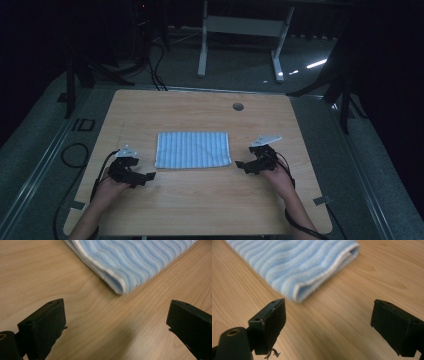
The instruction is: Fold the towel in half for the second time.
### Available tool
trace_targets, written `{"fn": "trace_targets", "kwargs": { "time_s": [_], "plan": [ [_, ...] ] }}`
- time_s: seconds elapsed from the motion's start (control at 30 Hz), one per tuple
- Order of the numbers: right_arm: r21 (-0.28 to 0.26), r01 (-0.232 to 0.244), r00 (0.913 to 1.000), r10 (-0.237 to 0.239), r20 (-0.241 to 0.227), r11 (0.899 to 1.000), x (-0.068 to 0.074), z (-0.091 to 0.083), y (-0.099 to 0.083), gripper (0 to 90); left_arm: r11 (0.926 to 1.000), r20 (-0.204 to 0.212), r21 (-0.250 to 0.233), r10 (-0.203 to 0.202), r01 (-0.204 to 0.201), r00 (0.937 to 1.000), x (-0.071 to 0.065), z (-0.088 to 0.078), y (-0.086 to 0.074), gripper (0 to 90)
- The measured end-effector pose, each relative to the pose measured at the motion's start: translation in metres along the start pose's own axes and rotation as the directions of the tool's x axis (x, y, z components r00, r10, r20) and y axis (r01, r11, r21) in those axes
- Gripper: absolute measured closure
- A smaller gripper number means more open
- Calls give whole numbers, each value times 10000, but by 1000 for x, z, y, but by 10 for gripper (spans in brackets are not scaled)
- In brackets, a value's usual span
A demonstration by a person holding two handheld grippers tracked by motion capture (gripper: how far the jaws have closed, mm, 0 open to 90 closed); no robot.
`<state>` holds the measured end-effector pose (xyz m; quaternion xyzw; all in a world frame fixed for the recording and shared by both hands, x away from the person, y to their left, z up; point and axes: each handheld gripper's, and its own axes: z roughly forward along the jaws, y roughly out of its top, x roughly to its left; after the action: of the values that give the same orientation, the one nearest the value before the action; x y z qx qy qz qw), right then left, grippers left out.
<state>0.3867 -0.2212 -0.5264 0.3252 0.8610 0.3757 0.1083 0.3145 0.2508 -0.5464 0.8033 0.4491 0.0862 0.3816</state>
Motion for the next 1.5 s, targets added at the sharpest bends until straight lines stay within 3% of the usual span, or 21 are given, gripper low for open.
{"fn": "trace_targets", "kwargs": {
  "time_s": [0.17,0.5,0.67,0.93,1.17,1.5],
  "plan": [
    [-196,-281,9991,287,297,9994,-8,-13,-13,126,10000,-347,-64,-15,13,9994,3,-6,-10,22],
    [-251,-734,9947,750,699,9970,-20,-30,-35,127,9999,-222,-15,-112,112,9997,5,-12,-19,22],
    [-293,-882,9923,903,845,9957,-23,-36,-44,127,9998,-477,-93,-201,197,9987,7,-18,-25,22],
    [-573,-1248,9848,1307,1146,9905,-26,-51,-59,133,9988,-687,-258,-424,407,9967,10,-26,-33,22],
    [-404,-1477,9793,1519,1341,9882,-28,-61,-74,133,9982,-688,-274,-552,534,9961,11,-27,-36,22],
    [-848,-1993,9615,2116,1753,9763,-34,-84,-95,133,9984,-740,-350,-469,444,9962,9,-26,-40,22]
  ]
}}
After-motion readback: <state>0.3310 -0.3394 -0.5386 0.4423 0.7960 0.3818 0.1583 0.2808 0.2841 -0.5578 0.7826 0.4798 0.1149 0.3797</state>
